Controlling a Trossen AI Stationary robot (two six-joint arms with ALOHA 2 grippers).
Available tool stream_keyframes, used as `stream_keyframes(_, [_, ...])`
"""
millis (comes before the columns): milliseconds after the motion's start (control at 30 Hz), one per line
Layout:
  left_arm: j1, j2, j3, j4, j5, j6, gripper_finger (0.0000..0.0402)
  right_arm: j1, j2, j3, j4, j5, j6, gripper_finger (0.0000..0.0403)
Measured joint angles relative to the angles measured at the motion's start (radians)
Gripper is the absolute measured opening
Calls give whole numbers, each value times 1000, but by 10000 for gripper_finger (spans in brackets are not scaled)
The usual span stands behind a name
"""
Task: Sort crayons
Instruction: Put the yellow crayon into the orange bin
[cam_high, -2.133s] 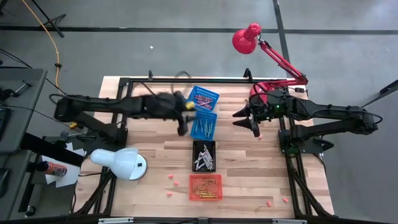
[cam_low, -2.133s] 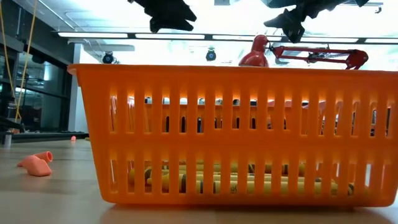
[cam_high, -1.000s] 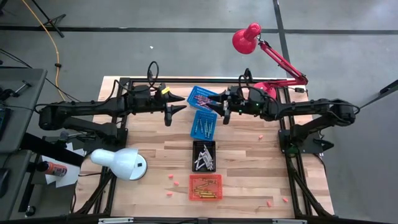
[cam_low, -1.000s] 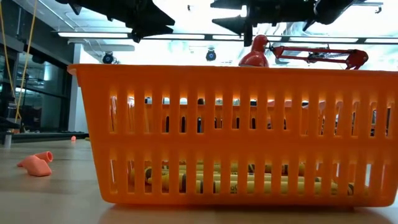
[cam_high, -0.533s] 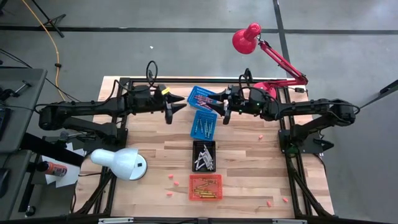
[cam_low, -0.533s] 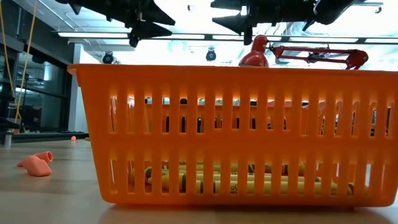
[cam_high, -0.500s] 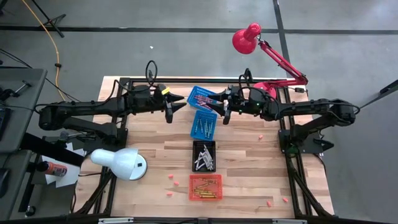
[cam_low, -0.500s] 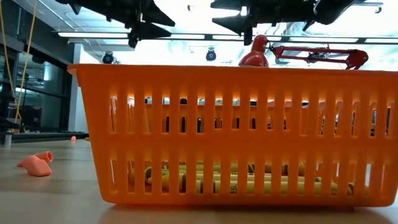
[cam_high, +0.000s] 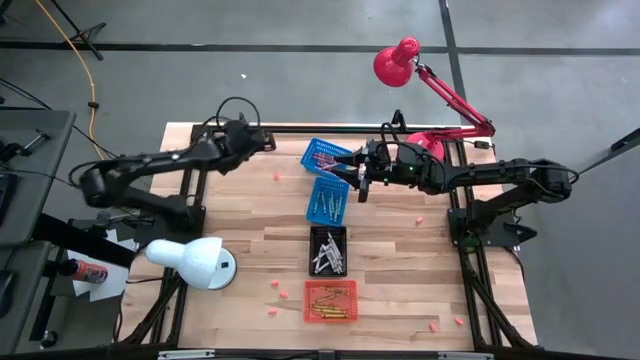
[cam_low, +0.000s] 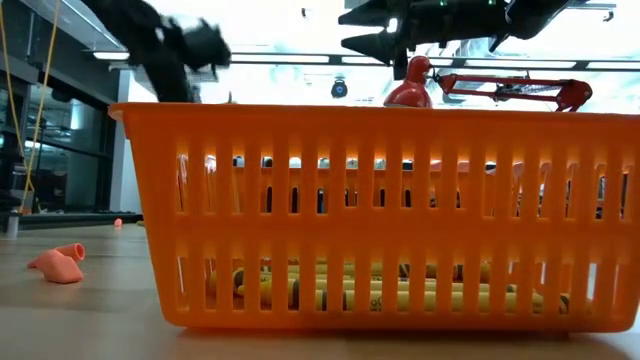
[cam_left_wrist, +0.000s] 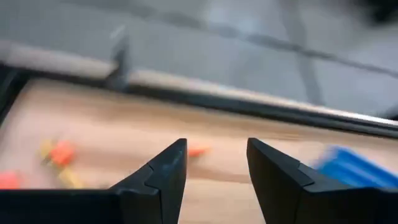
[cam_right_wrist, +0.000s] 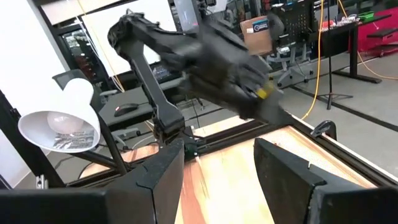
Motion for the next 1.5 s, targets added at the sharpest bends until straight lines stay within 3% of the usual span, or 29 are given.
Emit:
stream_keyframes(200, [203, 214, -2, -90, 181, -260, 158, 0, 0, 0, 0, 0, 31, 188])
stream_keyframes(300, [259, 280, -2, -92, 262, -315, 158, 0, 0, 0, -9, 0, 54, 188])
stream_keyframes(767, [301, 303, -1, -277, 214, -555, 158, 0, 0, 0, -47, 0, 52, 188])
stream_keyframes(1233, [335, 422, 7, -251, 257, -547, 158, 0, 0, 0, -89, -12, 19, 188])
stream_keyframes(1367, [323, 422, 5, -283, 251, -551, 130, 0, 0, 0, -93, -13, 27, 188])
stream_keyframes(1500, [322, 403, 2, -303, 264, -554, 57, 0, 0, 0, -93, -13, 27, 188])
